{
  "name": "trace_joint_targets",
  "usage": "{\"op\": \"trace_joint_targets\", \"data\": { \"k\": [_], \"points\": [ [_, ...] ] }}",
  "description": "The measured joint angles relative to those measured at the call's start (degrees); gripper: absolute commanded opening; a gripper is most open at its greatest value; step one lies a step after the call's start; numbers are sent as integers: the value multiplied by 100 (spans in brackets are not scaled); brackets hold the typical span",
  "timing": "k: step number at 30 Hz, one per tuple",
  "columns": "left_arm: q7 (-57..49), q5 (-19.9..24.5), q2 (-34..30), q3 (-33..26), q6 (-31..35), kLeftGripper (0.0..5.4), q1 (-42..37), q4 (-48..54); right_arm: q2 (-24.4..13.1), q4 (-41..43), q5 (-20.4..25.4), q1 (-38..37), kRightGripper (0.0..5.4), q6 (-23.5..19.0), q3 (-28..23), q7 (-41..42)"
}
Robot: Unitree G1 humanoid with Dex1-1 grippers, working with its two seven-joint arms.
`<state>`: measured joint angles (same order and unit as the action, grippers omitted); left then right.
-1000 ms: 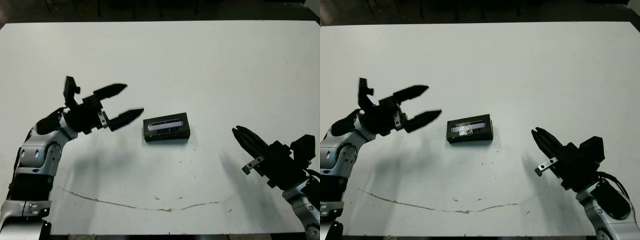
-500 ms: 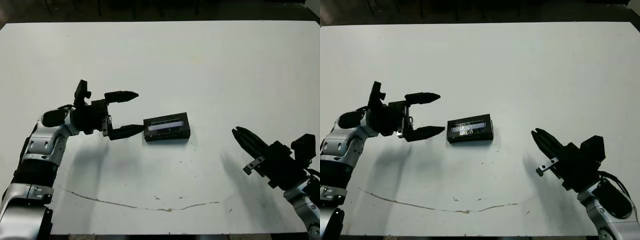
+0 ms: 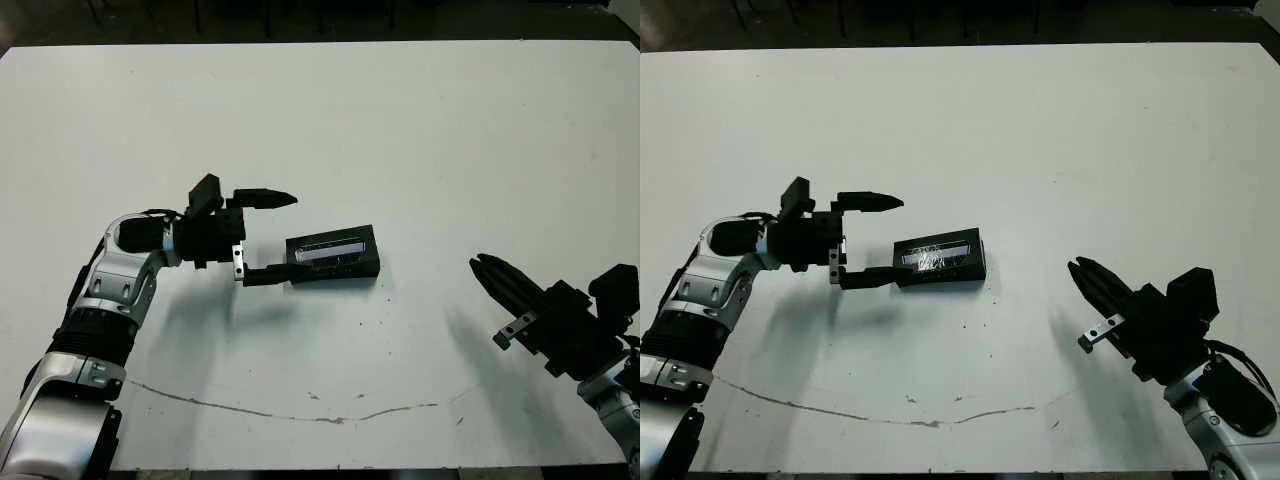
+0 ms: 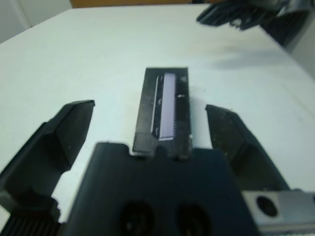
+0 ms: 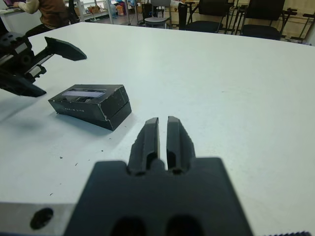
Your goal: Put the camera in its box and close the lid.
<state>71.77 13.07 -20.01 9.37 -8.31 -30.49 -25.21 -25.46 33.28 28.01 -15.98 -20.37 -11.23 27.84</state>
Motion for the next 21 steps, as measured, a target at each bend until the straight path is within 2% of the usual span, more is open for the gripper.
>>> {"op": "trace_joint_targets", "data": {
  "k": [4,21],
  "points": [
    [24,-40,5,118,-134,539,0,-102,0,1,-21,-4,0,0,-26,9],
    [218,-231,-73,228,130,539,-14,-198,5,-3,70,-32,0,58,-39,174]
  ]
}}
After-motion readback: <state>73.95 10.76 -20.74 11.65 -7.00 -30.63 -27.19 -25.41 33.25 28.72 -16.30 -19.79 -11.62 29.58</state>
